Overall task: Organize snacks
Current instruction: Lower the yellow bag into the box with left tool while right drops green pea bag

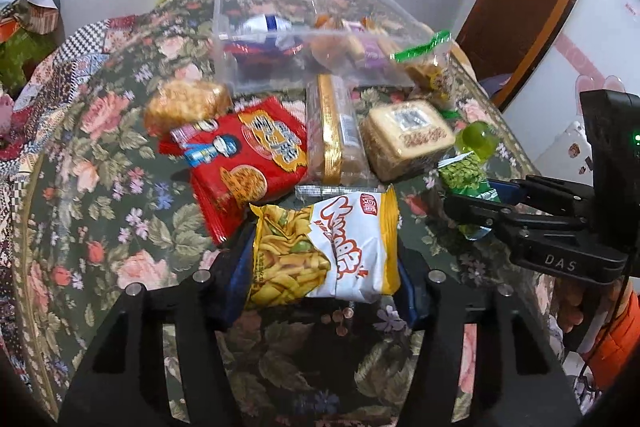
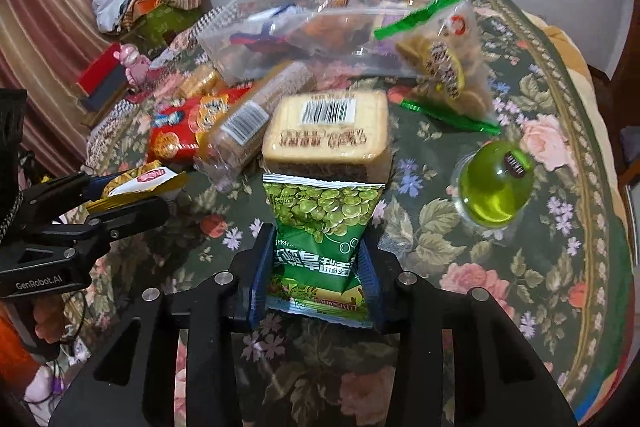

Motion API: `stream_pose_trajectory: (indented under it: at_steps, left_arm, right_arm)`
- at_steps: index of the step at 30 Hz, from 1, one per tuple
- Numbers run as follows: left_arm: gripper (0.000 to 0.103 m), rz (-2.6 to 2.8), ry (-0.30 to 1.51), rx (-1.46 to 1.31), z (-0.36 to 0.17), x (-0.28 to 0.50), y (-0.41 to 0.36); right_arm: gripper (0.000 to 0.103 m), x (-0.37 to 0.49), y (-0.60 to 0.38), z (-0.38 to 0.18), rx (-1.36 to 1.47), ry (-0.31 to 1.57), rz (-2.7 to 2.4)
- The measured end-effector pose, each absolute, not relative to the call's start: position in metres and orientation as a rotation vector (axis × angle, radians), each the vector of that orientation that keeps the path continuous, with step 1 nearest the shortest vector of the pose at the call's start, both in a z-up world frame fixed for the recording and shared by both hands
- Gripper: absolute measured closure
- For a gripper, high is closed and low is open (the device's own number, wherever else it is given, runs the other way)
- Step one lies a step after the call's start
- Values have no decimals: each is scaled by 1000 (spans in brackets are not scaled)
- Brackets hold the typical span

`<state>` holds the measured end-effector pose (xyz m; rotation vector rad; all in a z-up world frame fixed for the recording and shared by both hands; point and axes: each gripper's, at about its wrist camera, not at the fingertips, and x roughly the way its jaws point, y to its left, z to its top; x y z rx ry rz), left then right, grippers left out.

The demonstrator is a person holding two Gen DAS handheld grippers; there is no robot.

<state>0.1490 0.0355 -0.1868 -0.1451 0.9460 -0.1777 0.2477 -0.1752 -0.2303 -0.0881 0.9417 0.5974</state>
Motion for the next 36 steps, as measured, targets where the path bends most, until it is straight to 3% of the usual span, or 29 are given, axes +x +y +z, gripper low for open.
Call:
stream_pose_trajectory:
  at_steps: [23,36]
  left_arm:
    - [44,-131,725,-132,-102,203,44]
    - [44,-117,675,-88,-81,265,37]
  right_arm:
    - [67,288,-174,-136,-105,683,564]
    - [67,339,-155,-118,-128,650,524]
